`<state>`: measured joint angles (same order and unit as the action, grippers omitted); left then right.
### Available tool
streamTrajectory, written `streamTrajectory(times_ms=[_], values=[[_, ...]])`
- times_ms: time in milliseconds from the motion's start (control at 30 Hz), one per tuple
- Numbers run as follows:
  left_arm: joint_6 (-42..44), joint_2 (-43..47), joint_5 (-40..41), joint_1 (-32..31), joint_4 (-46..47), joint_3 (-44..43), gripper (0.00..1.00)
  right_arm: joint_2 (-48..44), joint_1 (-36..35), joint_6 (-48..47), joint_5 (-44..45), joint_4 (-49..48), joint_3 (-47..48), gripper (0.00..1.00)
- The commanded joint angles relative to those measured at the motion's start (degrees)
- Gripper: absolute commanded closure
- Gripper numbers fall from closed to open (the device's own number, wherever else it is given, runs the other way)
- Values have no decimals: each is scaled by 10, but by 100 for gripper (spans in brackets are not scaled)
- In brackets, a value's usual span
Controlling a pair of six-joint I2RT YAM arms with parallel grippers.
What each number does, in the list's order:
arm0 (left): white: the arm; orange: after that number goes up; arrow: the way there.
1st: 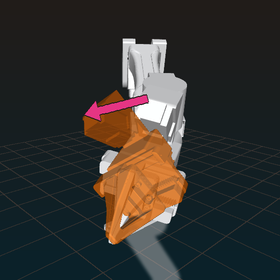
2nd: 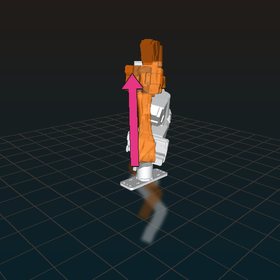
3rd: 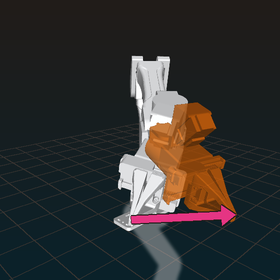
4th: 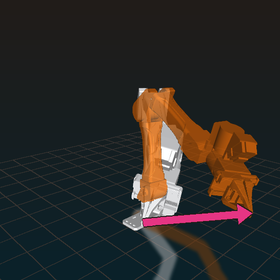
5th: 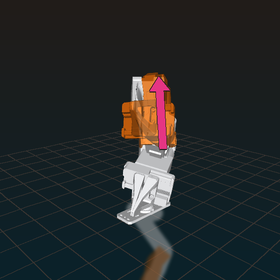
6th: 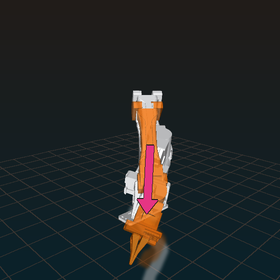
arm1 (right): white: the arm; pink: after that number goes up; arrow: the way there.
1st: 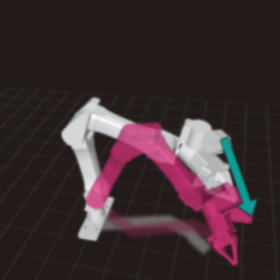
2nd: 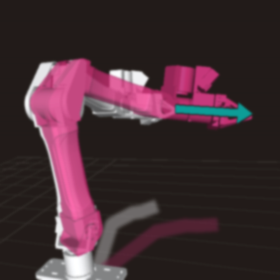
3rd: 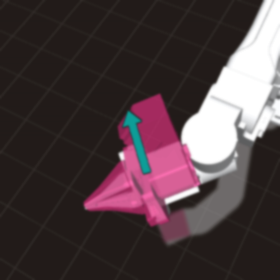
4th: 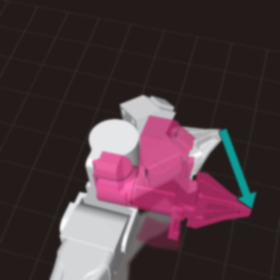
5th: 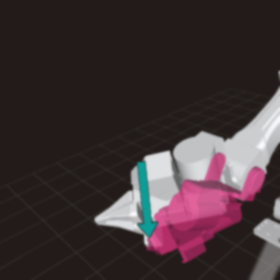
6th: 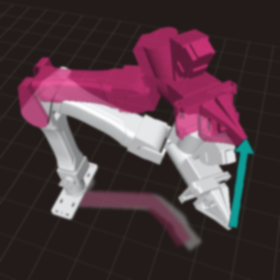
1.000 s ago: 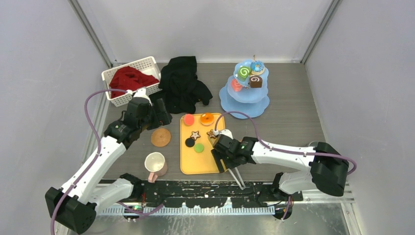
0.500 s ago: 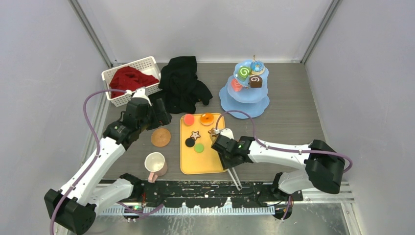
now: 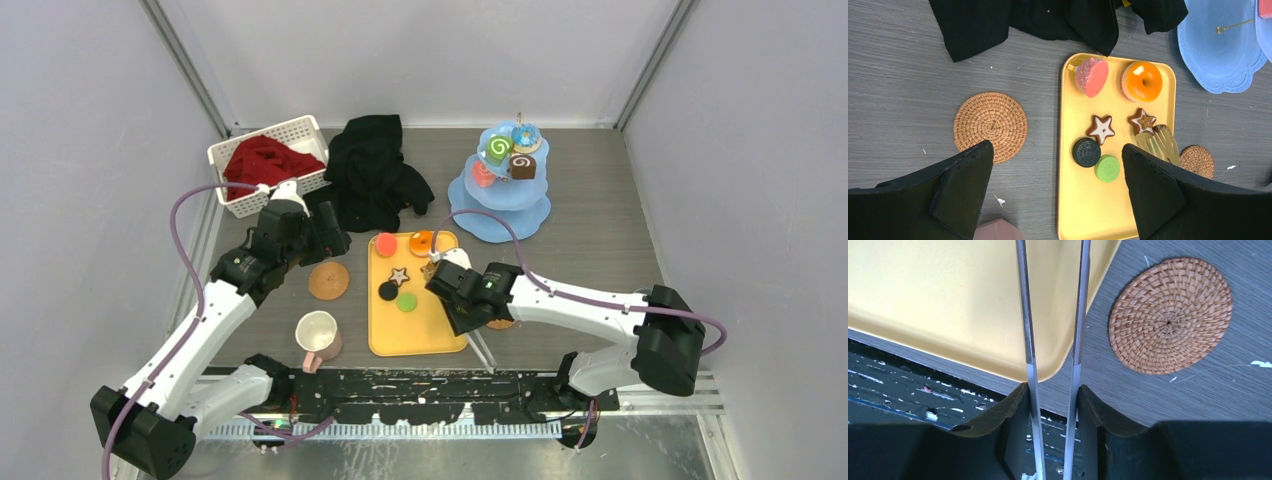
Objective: Serve the afternoon tea
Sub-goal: Pick up the desert from the tray.
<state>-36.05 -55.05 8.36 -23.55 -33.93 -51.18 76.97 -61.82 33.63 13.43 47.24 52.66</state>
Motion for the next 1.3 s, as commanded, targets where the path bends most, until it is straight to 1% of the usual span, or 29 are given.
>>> streamTrajectory(times_ms=[0,300,533,667,833,1000,1100,1267], values=[[-4,11,6,2,17,1,1,-20,4,-26,23,50,62,78],[-3,9,4,2,20,1,1,-37,28,-59,0,91,117,90],[-3,10,5,2,19,0,1,-49,48,-69,5,99,126,91],[-2,10,4,2,19,0,1,-57,68,-78,25,99,135,91],[-3,11,3,2,20,-1,1,-75,121,-94,35,61,125,92],[-3,10,3,2,19,-4,1,-84,179,-104,58,-10,97,92],[-2,12,5,2,18,-2,1,-78,200,-112,51,-44,85,92],[0,8,4,2,18,-5,1,-52,218,-119,64,-92,68,92]])
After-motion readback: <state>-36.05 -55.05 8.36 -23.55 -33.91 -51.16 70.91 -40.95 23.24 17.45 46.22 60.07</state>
